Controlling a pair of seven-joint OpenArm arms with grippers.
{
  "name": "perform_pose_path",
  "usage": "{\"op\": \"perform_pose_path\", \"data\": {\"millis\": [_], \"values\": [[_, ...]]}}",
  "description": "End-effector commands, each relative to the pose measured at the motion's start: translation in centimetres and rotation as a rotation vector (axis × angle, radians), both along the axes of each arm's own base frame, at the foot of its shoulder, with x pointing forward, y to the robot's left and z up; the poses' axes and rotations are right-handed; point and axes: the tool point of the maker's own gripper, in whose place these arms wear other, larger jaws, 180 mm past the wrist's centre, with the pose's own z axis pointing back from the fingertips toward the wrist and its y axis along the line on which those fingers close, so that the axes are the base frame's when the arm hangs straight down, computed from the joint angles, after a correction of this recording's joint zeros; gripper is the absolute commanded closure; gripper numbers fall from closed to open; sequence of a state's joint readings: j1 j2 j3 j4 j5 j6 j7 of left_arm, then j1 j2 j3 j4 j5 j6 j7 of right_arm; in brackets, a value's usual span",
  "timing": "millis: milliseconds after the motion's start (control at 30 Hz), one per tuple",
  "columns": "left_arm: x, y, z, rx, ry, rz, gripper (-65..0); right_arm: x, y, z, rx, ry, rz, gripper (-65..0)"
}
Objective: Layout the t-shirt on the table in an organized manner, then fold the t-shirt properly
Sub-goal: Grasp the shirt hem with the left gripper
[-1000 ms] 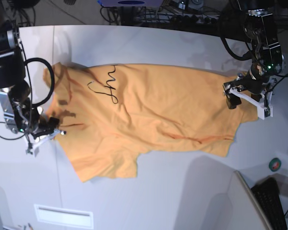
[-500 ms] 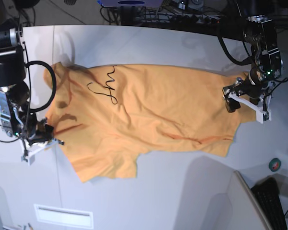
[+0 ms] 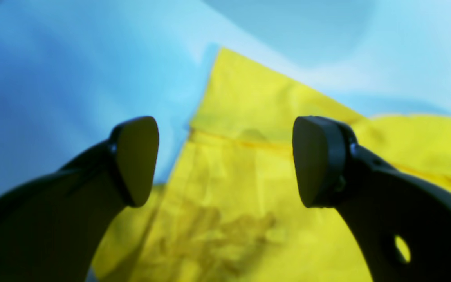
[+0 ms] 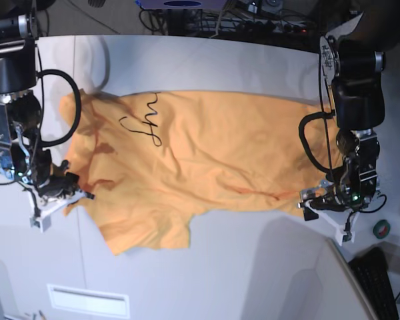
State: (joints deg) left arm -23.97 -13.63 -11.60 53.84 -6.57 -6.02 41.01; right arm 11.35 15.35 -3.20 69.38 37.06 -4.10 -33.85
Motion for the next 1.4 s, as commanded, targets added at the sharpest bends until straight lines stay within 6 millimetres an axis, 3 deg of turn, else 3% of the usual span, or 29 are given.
{"op": "perform_pose_path", "data": {"millis": [0,133,267,400,667,733,967,1133,1300,1367], "values": [[1.9,-0.2,1.9,-0.001,-0.055,-0.009,-51.0,1.4,-0.6,1.8,-0.008,-0.059,-0.006,0.0],[1.6,-1.6,1.8,-0.145,-0.049,0.033,-50.8,1.3,-0.6,1.7,-0.008,-0.056,-0.006,0.0],[-1.2,-0.9,1.2,-0.473,-0.102,0.225,-50.8,1.3,-0.6,1.6,-0.008,-0.052,-0.007,0.0],[-3.2,-1.7,0.0,-0.709,-0.161,0.36,-50.8,1.3,-0.7,1.5,-0.01,-0.05,-0.008,0.0],[-2.1,-3.4,-0.8,-0.74,-0.227,0.487,-50.8,1.3,-0.6,1.5,-0.012,-0.05,-0.002,0.0],[-1.1,-3.9,-0.1,-0.757,-0.24,0.49,-50.8,1.3,-0.6,1.5,-0.012,-0.05,-0.002,0.0],[0.7,-6.1,-2.4,-0.845,-0.142,0.532,-50.8,0.8,-0.7,1.2,-0.011,-0.044,-0.006,0.0],[2.0,-5.3,-1.8,-0.815,-0.222,0.563,-50.8,0.8,-0.7,1.2,-0.011,-0.044,-0.006,0.0],[2.9,-6.1,-1.7,-0.758,-0.237,0.519,-50.5,0.8,-0.7,1.2,-0.013,-0.044,-0.006,0.0],[3.6,-6.2,-1.6,-0.745,-0.25,0.522,-45.9,0.8,-0.8,1.2,-0.014,-0.044,-0.006,0.0]]}}
